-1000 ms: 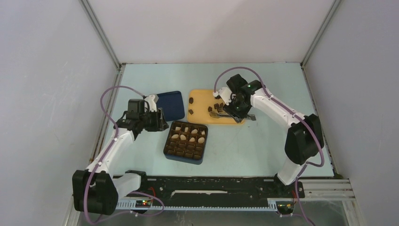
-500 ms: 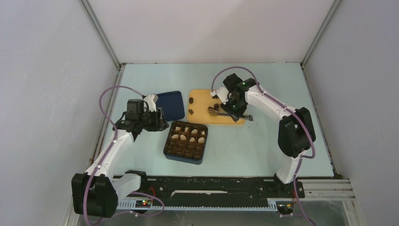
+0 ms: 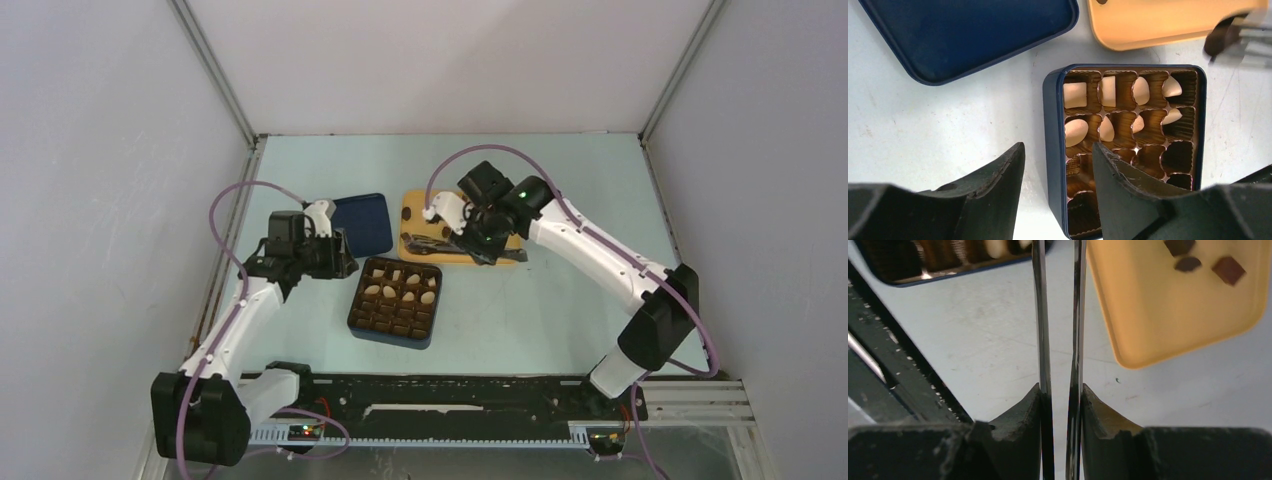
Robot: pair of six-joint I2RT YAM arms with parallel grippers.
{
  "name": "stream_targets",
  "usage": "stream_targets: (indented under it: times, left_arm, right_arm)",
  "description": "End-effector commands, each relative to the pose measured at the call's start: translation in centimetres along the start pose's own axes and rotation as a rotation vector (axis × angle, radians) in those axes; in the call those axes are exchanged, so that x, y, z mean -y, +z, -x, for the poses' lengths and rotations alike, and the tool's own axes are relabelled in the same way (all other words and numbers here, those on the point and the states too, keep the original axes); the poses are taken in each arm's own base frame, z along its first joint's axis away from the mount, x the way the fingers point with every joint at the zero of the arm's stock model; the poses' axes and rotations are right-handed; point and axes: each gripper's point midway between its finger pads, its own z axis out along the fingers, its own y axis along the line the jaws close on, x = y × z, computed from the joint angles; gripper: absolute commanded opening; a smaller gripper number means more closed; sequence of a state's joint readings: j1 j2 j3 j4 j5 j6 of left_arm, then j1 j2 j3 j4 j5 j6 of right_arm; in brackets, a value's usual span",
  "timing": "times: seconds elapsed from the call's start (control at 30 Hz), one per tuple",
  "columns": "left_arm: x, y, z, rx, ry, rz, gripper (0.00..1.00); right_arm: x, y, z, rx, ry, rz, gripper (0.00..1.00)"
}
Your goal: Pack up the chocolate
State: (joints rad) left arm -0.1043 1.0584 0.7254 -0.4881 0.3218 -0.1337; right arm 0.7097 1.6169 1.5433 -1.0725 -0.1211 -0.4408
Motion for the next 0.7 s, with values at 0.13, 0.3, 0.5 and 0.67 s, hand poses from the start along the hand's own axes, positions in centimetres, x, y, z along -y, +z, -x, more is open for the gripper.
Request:
stream_targets:
  times: [0.13, 0.3, 0.5, 0.67]
  left_arm:
    - [-0.5, -1.6, 1.7, 0.095, 0.06, 0.031, 0.58]
    - [-1.0, -2.2, 1.8, 0.121, 0.045, 0.047, 0.6]
    - [-1.3, -2.4, 1.9, 0.132, 0.029, 0.048, 0.6]
    - [-1.3, -2.5, 1.9, 0.138, 0.027, 0.047, 0.6]
  right_arm:
    - [-6.2, 1.4, 3.3, 0.0, -0.179, 0.158, 0.25]
    - [-8.8, 2.6, 4.8, -0.01, -0.226, 0.227, 0.25]
    - [-10.0, 3.6, 6.4, -0.014, -0.23, 0.262, 0.25]
    - [-10.8, 4.1, 7.0, -0.018, -0.226, 0.3, 0.26]
